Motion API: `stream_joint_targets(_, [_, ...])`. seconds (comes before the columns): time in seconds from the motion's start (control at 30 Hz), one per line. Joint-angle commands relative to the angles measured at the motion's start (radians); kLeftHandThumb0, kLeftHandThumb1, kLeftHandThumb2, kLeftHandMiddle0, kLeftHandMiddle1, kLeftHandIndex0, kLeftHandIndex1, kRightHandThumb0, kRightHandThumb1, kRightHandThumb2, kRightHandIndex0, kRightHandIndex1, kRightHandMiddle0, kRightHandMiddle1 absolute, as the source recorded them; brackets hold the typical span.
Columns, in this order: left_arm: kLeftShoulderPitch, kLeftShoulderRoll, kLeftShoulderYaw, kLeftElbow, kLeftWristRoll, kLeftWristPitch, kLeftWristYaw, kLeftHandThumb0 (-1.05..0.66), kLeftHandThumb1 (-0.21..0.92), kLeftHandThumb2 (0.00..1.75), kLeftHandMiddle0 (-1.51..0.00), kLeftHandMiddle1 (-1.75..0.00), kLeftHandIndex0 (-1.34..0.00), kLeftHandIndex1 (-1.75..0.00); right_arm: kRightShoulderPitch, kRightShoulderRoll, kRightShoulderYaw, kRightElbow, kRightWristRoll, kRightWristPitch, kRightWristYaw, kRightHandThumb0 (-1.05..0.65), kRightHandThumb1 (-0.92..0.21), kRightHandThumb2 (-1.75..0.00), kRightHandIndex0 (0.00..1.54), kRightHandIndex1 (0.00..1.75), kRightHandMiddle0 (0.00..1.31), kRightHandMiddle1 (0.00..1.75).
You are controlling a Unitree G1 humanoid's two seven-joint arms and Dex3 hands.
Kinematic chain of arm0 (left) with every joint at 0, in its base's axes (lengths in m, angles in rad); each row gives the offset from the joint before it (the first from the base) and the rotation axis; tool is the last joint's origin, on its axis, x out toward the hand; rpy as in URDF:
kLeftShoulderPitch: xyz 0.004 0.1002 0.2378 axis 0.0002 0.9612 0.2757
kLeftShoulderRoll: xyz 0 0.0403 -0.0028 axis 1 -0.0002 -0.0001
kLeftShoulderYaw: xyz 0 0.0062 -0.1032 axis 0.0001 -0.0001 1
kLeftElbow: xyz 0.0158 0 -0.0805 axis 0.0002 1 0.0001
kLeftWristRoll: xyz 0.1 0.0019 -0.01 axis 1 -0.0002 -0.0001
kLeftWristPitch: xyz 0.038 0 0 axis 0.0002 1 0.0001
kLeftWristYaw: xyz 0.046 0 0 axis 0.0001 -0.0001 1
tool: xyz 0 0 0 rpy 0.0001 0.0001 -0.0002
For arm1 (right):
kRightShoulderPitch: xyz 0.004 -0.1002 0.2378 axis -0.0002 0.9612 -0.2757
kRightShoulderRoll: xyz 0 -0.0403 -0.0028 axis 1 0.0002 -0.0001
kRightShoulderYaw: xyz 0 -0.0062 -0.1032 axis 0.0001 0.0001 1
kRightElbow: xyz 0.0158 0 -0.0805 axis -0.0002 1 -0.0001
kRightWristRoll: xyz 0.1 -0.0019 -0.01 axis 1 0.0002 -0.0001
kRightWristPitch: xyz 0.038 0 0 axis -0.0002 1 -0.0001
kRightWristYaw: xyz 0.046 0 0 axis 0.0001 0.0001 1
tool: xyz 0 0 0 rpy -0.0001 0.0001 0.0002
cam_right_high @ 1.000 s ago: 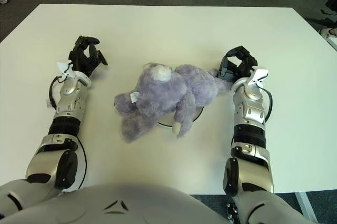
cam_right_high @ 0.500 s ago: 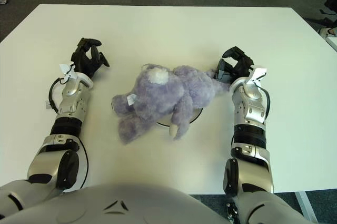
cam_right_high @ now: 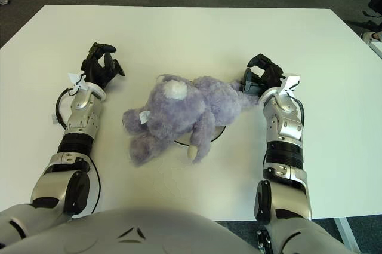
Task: Put the doll into the plate.
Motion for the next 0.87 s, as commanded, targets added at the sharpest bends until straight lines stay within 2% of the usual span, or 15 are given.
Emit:
stream_joint_targets(0.0, [0.009, -0.008, -0.002, 0.003, -0.002, -0.012, -0.002, -0.4, 0.6, 0.96, -1.03, -1.75, -0.4, -1.75, 0.026, 0.004, 0.008, 0.018, 0.014, 0.023, 0.023, -0.01, 0.06, -1.75, 0.89, 1.73, 0.67, 1.75])
stream_joint_targets(0.27, [0.032, -0.03, -0.002, -0.016, 0.005, -0.018, 0.022, -0.4, 0.58, 0.98, -1.04, -1.75, -0.41, -1.75, 0.041, 0.025, 0.011, 0.022, 0.005, -0.02, 0.03, -0.01, 0.06, -1.75, 0.89, 1.75, 0.67, 1.75])
stream_joint_targets(0.43, [0.044, -0.037, -0.004, -0.03, 0.018, -0.009, 0.047, -0.4, 0.57, 0.99, -1.05, -1.75, -0.41, -1.75, 0.072, 0.051, 0.02, -0.018, -0.03, -0.083, -0.022, -0.01, 0.06, -1.75, 0.89, 1.75, 0.67, 1.75])
stream_joint_targets(0.63, [0.06, -0.042, -0.012, -0.057, 0.034, -0.014, 0.065, -0.41, 0.57, 1.0, -1.05, -1.75, -0.42, -1.75, 0.131, 0.08, 0.034, -0.14, -0.067, -0.098, -0.103, -0.01, 0.06, -1.74, 0.88, 1.75, 0.67, 1.75])
stream_joint_targets(0.83, [0.097, -0.05, -0.027, -0.126, 0.049, -0.022, 0.08, -0.41, 0.57, 1.0, -1.06, -1.75, -0.42, -1.75, 0.186, 0.093, 0.034, -0.296, -0.069, -0.05, -0.153, -0.01, 0.06, -1.74, 0.88, 1.75, 0.67, 1.75])
